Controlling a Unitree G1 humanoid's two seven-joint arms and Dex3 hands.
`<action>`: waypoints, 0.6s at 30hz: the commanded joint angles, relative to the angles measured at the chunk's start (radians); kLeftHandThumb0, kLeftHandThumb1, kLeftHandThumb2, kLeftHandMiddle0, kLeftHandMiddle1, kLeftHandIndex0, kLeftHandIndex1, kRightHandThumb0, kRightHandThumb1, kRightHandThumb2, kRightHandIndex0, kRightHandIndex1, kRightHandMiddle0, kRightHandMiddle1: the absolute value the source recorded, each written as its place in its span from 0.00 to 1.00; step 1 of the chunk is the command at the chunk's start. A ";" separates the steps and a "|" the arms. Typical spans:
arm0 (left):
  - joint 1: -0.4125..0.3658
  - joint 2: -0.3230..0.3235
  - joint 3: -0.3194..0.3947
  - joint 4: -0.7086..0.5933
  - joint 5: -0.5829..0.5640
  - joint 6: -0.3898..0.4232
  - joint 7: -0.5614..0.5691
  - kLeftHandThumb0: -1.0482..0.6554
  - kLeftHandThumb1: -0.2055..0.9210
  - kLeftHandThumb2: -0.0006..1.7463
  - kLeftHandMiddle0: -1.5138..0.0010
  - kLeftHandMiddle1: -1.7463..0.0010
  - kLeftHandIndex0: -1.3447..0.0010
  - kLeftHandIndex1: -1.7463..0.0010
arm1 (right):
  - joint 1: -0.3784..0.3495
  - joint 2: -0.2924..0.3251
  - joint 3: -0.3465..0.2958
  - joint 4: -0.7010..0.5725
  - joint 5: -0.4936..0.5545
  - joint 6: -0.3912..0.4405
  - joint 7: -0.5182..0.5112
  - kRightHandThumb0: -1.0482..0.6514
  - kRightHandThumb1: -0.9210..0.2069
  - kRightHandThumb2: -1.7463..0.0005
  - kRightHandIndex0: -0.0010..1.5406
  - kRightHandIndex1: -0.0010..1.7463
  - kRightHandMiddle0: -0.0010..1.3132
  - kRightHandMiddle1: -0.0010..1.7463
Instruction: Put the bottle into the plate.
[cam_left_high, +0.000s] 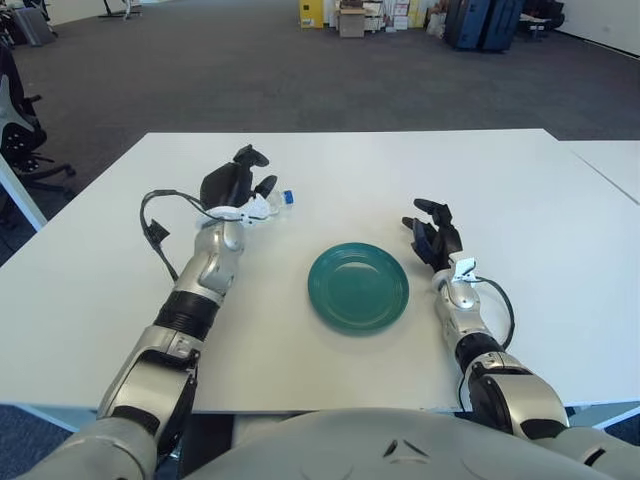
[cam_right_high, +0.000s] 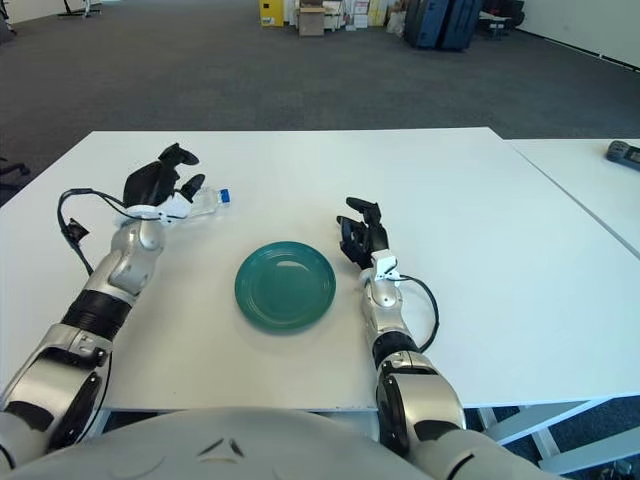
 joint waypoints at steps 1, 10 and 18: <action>-0.213 0.005 -0.146 0.420 0.168 -0.119 0.238 0.14 1.00 0.25 0.78 0.50 0.78 0.31 | 0.120 0.025 0.016 0.100 -0.023 0.045 0.002 0.27 0.00 0.66 0.28 0.35 0.07 0.62; -0.311 -0.033 -0.274 0.682 0.224 -0.098 0.161 0.01 1.00 0.36 0.97 0.94 0.99 0.62 | 0.121 0.020 0.017 0.106 -0.024 0.022 0.007 0.27 0.00 0.64 0.34 0.40 0.05 0.62; -0.358 -0.065 -0.354 0.833 0.253 -0.108 0.117 0.00 1.00 0.41 1.00 1.00 1.00 0.93 | 0.129 0.021 0.018 0.104 -0.025 0.000 0.007 0.29 0.00 0.63 0.36 0.45 0.04 0.62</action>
